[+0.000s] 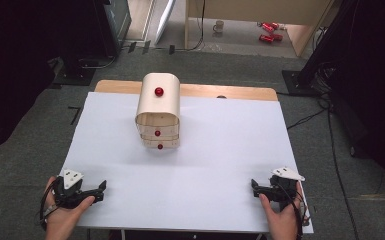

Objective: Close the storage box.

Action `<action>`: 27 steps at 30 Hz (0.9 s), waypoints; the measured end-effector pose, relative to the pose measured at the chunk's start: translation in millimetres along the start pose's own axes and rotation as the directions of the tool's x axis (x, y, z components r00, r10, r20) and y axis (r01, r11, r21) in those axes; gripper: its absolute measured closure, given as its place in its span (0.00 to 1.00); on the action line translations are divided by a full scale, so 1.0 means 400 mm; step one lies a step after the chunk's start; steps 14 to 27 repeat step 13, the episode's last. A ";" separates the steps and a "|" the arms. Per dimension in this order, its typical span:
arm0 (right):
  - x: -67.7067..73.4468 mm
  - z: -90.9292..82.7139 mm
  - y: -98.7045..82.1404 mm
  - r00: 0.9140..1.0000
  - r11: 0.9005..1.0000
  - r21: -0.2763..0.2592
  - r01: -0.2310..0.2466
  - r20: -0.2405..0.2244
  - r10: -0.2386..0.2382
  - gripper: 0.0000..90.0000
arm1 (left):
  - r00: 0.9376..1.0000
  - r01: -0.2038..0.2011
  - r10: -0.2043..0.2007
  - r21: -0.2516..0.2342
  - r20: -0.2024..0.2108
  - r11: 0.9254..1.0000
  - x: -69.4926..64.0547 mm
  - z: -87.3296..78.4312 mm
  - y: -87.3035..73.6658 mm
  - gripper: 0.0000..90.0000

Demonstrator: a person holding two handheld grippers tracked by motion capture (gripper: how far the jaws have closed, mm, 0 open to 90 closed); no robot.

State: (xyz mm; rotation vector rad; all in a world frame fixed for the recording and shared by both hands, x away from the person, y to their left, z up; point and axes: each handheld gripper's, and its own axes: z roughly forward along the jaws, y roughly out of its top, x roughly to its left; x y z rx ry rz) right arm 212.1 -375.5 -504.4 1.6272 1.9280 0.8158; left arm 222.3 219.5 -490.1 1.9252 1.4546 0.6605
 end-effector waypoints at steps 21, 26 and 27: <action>0.000 0.000 0.000 1.000 1.000 0.000 0.000 0.000 0.000 0.00 | 1.000 -0.028 0.028 0.066 -0.001 0.997 -0.006 0.029 0.001 0.00; 0.000 0.000 0.000 1.000 1.000 0.000 0.000 0.000 0.000 0.00 | 1.000 -0.028 0.028 0.066 -0.001 0.997 -0.006 0.029 0.001 0.00; 0.000 0.000 0.000 1.000 1.000 0.000 0.000 0.000 0.000 0.00 | 1.000 -0.028 0.028 0.066 -0.001 0.997 -0.006 0.029 0.001 0.00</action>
